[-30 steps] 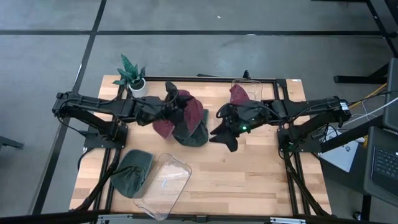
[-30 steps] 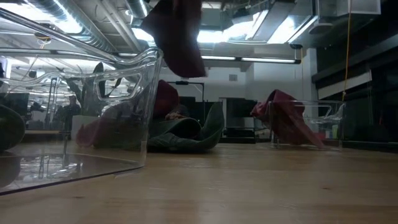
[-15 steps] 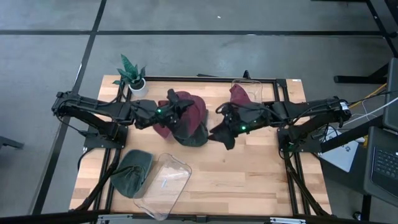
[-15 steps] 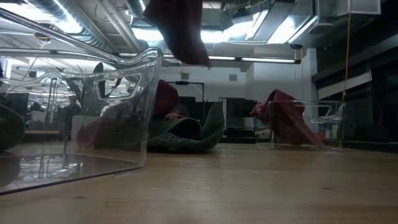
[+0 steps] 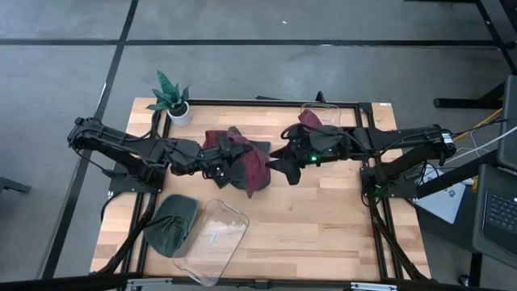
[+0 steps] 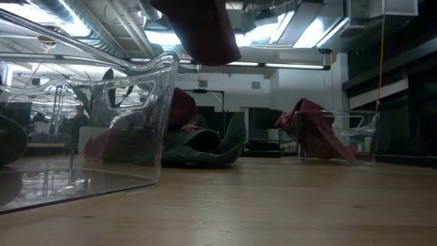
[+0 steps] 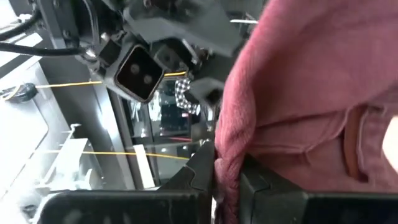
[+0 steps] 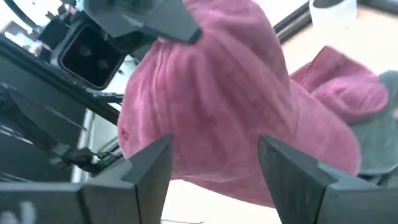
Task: Pick & Place hat
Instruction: Put the bottom red cap into the top transparent bin
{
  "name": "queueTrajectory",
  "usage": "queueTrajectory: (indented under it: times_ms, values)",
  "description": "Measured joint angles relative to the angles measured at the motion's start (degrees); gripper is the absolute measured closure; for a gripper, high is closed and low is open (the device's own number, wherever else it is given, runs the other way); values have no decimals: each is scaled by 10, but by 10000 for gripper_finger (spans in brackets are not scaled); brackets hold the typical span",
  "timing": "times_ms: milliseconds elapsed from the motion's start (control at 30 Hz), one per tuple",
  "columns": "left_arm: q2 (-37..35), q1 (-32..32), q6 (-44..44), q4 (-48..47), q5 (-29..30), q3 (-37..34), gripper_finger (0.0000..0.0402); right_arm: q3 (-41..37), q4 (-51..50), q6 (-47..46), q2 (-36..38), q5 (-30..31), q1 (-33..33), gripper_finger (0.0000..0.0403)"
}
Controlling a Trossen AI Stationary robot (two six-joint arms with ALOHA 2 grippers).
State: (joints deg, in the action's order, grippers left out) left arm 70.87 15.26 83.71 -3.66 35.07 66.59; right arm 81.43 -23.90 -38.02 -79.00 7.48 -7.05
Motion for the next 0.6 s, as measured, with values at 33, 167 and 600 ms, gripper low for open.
queueTrajectory:
  times_ms: [33,167,600]
  values:
    - [0,2,-10,1,-6,0,384,0,1,24,0,1,0,170]
    - [0,5,-46,1,-32,0,384,0,2,127,0,0,0,170]
    - [5,4,-66,33,-38,1,384,0,65,323,-41,-15,2,170]
